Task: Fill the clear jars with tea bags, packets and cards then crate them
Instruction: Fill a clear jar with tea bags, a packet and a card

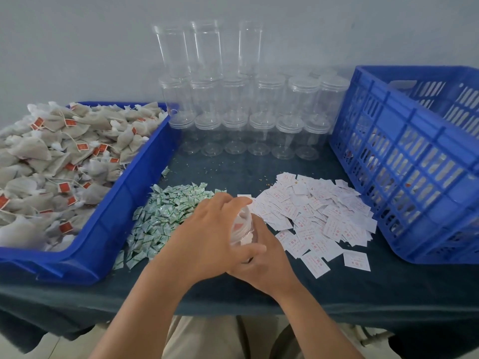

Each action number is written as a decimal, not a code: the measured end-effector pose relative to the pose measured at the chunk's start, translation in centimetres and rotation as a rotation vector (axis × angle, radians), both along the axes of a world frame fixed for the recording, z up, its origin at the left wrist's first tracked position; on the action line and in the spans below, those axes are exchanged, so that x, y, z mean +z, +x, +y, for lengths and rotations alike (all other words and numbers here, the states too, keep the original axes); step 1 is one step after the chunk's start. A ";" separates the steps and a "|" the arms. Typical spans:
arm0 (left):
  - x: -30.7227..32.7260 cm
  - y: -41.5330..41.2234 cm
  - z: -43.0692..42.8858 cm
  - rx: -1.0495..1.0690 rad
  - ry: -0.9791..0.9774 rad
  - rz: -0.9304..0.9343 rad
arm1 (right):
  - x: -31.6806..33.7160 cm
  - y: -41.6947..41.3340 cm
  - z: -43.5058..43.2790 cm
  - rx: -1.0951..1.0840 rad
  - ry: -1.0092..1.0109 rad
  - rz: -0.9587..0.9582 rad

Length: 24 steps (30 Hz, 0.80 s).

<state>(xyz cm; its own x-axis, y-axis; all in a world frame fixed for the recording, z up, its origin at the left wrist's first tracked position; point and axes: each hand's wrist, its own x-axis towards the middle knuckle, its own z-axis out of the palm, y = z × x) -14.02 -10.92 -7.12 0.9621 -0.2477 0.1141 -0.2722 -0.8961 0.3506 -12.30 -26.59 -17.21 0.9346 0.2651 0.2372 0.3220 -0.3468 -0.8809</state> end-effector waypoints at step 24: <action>-0.7 1.7 -1.4 -0.160 -0.230 -0.143 | -0.2 1.0 -1.3 0.040 0.191 0.041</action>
